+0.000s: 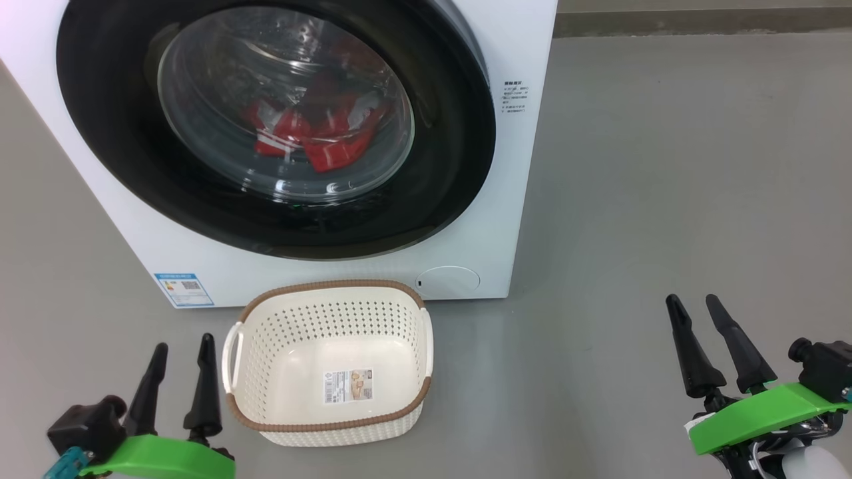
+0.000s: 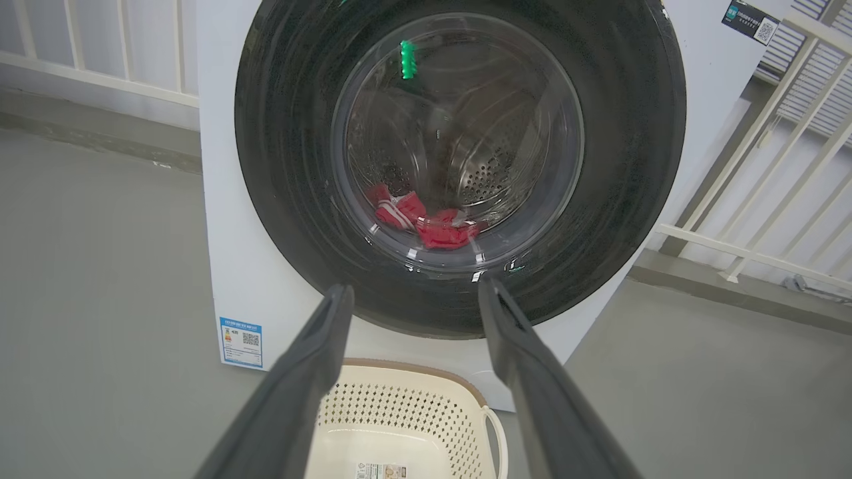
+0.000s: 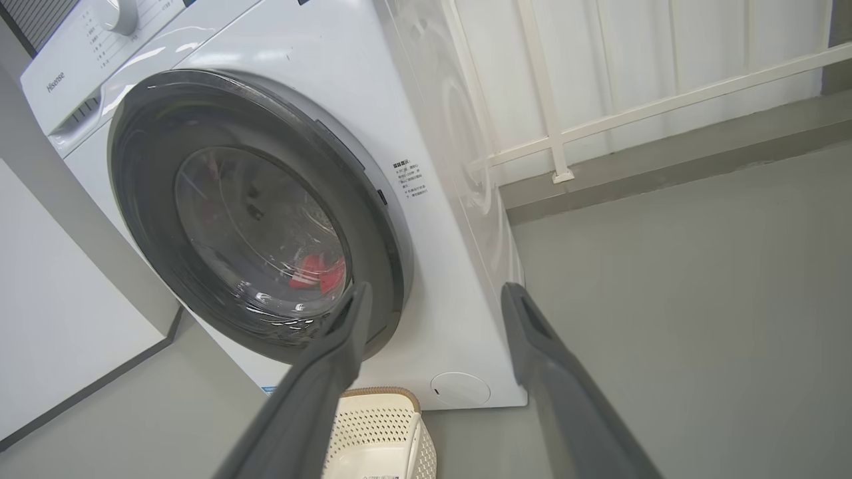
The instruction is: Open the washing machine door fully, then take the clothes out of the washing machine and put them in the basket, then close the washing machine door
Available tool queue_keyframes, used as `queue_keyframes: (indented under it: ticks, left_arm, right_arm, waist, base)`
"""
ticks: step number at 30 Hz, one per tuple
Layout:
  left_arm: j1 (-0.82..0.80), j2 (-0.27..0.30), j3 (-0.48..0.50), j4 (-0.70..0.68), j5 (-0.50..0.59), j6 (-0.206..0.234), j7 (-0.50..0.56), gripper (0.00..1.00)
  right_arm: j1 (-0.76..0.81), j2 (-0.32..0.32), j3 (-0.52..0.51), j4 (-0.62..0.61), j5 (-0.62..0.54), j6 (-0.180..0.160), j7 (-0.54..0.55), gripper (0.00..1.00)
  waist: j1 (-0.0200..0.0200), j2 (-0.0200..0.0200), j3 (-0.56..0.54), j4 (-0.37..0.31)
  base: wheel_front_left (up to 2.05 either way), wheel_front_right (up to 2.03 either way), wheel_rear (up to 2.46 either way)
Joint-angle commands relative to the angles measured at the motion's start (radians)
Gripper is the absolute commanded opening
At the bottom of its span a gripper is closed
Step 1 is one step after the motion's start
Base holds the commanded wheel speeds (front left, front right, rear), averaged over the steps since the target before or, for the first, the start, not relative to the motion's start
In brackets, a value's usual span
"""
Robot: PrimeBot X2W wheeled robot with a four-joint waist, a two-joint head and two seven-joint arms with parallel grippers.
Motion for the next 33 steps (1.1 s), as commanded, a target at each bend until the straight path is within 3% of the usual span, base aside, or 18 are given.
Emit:
queue_keyframes:
  ticks: [1,24,33]
  left_arm:
    - [-0.046,0.017,0.027,-0.020,0.042,-0.002,-0.017,1.00]
    - [-0.062,0.027,0.019,-0.033,0.298,-0.003,-0.082,1.00]
    - [-0.062,0.029,0.017,-0.035,0.297,-0.003,-0.083,1.00]
  right_arm:
    - [-0.042,-0.024,0.022,-0.029,-0.032,0.001,-0.017,1.00]
    - [-0.054,-0.072,0.067,-0.047,-0.215,0.002,-0.081,1.00]
    - [-0.053,-0.071,0.062,-0.030,-0.216,0.002,-0.082,1.00]
  waist:
    - [-0.0001,0.0000,-0.001,0.000]
    - [-0.0001,0.0000,-0.003,0.004]
    - [-0.0001,0.0000,-0.004,0.006]
  base:
    - [0.00,0.00,0.00]
    - [0.00,0.00,0.00]
    - [0.00,0.00,0.00]
